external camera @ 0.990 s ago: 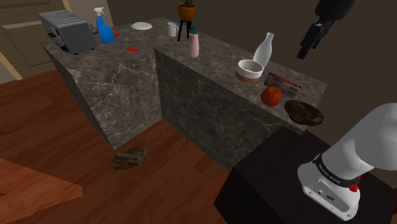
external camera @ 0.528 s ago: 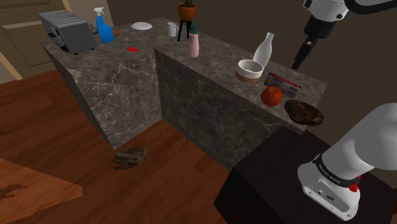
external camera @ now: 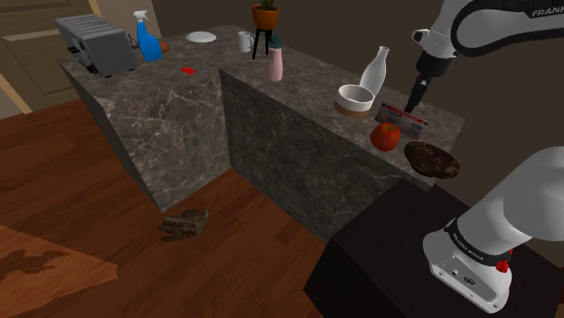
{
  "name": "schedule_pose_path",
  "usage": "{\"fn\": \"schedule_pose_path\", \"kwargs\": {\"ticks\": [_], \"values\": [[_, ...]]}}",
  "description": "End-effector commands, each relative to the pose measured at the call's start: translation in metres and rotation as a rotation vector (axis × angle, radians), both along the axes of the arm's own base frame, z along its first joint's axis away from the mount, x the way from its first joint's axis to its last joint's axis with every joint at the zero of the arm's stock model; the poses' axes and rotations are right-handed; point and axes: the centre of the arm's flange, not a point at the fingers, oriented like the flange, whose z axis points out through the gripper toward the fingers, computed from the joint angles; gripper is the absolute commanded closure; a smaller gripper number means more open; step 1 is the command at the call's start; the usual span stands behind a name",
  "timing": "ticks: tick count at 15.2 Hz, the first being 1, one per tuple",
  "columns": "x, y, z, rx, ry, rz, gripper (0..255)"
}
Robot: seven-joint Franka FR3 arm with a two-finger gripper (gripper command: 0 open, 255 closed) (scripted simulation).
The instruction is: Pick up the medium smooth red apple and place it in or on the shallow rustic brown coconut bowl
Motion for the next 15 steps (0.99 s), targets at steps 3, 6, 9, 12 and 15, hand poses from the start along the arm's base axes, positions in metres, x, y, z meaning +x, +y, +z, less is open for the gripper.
{"fn": "schedule_pose_path", "kwargs": {"ticks": [3,6,9,12,15], "values": [[0.017,-0.03,-0.045,0.003,0.008,0.071,0],[0.032,-0.051,-0.076,0.006,0.015,0.122,0],[0.039,-0.06,-0.094,0.007,0.017,0.143,0],[0.039,-0.061,-0.11,0.007,0.017,0.143,0],[0.039,-0.063,-0.129,0.007,0.017,0.143,0]]}}
